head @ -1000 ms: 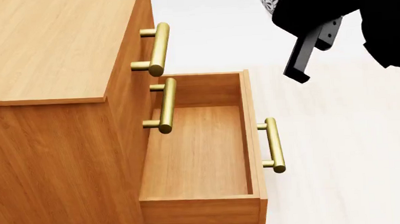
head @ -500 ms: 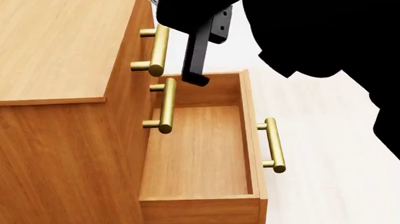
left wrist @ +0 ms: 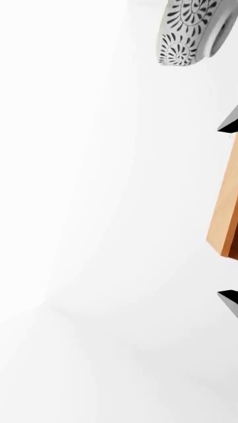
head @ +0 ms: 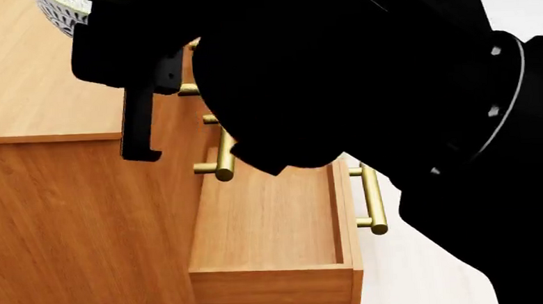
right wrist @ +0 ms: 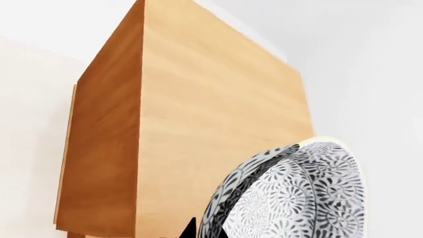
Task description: Put the bowl on top of the cabinet.
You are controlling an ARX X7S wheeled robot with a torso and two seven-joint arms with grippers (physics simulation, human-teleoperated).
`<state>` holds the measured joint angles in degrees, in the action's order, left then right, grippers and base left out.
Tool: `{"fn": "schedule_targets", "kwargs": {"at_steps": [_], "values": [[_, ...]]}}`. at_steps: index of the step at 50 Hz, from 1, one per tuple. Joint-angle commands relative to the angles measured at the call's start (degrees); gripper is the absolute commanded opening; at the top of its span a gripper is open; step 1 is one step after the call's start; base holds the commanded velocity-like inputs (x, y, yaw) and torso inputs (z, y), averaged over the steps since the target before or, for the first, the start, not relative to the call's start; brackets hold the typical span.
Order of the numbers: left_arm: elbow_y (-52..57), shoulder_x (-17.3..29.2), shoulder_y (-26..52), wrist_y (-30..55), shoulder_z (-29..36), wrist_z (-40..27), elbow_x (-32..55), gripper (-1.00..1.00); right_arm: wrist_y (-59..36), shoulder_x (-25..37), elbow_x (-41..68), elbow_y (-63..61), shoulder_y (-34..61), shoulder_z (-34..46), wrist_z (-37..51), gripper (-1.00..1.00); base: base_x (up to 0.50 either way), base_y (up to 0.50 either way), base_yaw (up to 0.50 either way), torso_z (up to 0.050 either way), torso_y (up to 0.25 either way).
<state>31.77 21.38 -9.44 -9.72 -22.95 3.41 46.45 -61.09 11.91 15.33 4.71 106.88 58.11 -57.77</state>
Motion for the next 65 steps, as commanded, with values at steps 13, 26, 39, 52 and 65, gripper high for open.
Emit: {"fn": "schedule_targets", "kwargs": {"at_steps": [13, 26, 39, 52, 65], "values": [[-0.49, 0.29, -0.34, -0.64, -0.69, -0.18, 0.27, 1.0, 6.53, -4.91, -2.04, 4.04, -6.15, 0.91, 5.62, -1.0, 0.0, 0.0, 0.0, 0.0, 0.001], [-0.91, 0.35, -0.33, -0.94, -0.6, 0.02, 0.34, 1.0, 9.45, -5.17, -3.42, 6.75, -7.82, 2.62, 7.29, -1.0, 0.0, 0.0, 0.0, 0.0, 0.0], [-1.16, 0.23, -0.49, -1.3, -0.48, 0.15, 0.37, 1.0, 9.34, -5.6, -3.38, 5.26, -9.23, 3.99, 8.14, -1.0, 0.0, 0.0, 0.0, 0.0, 0.001], [-0.83, 0.48, -0.66, -1.24, -0.47, -0.19, 0.53, 1.0, 9.37, -4.87, -3.74, 4.45, -9.91, 6.19, 7.96, -1.0, 0.0, 0.0, 0.0, 0.0, 0.0], [-1.28, 0.5, -0.51, -1.51, -0.26, 0.03, 0.55, 1.0, 9.47, -4.63, -3.82, 4.33, -10.02, 6.9, 8.25, -1.0, 0.0, 0.0, 0.0, 0.0, 0.0]]}}
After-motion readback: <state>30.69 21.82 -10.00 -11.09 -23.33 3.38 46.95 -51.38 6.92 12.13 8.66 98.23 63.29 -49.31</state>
